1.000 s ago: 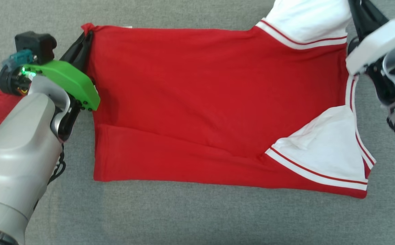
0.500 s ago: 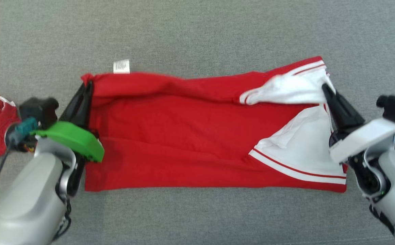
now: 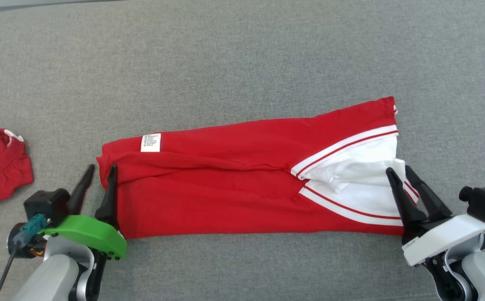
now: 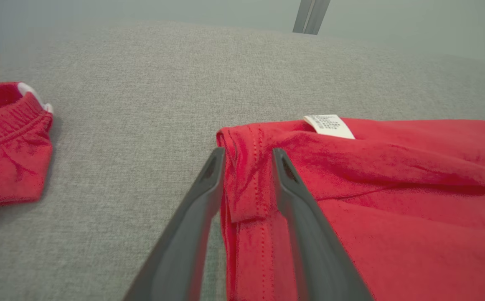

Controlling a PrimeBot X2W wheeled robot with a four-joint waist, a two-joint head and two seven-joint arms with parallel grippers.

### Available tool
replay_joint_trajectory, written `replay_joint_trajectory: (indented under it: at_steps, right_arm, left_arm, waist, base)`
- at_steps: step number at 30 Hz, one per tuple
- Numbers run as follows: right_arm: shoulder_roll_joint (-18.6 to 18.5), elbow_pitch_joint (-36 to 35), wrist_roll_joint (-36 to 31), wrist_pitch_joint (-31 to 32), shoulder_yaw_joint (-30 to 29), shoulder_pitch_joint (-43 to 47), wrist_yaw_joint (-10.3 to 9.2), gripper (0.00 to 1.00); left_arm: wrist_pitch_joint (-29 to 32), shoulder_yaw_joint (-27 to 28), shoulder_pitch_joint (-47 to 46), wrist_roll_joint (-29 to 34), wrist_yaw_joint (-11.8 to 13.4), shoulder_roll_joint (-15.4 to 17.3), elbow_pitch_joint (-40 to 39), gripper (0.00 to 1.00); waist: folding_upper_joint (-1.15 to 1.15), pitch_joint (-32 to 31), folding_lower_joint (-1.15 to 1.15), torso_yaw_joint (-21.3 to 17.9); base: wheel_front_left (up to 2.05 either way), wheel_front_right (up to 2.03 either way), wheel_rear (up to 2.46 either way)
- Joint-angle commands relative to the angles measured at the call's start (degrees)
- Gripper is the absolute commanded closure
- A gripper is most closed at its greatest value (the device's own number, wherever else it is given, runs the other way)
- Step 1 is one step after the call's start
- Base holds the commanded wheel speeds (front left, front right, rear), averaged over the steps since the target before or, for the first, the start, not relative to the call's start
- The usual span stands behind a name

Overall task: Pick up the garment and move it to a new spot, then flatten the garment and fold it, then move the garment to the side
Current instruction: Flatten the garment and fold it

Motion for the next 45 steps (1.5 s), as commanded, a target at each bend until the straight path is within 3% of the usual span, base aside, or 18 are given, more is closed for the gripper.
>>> replay_joint_trajectory:
  at_steps: [1,11,20,37,45]
  right_arm:
    - [0.34,-1.03,-2.13,-0.70,-1.16,1.29,-0.04,0.00]
    - [5.75,-10.24,-18.45,2.32,-11.04,5.92,-0.03,0.00]
    - [9.97,-17.30,-26.33,5.75,-16.59,8.31,-0.02,0.00]
    - [11.80,-20.77,-29.48,7.77,-18.16,9.39,-0.02,0.00]
    - [10.44,-17.72,-28.36,8.62,-18.61,7.67,-0.02,0.00]
  left_arm:
    - [-0.17,1.63,1.42,1.22,1.23,0.02,-1.54,0.00]
    - [-0.18,11.50,10.02,13.00,8.27,-2.97,-14.72,0.00]
    - [-0.19,11.88,15.30,17.58,10.86,-4.34,-19.54,0.00]
    - [-0.19,13.06,16.24,19.10,10.93,-5.22,-20.66,0.00]
    - [-0.19,12.84,11.72,20.18,9.63,-5.56,-21.76,0.00]
  waist:
    - [0.00,-1.01,0.00,-0.37]
    - [0.00,-4.45,0.00,-1.29]
    - [0.00,-7.02,0.00,-1.58]
    - [0.00,-6.90,0.00,-1.27]
    - [0.00,-1.87,0.00,0.91]
  base:
    - [0.00,0.00,0.00]
    - [0.00,0.00,0.00]
    - [0.00,0.00,0.00]
    - [0.00,0.00,0.00]
    - [0.00,0.00,0.00]
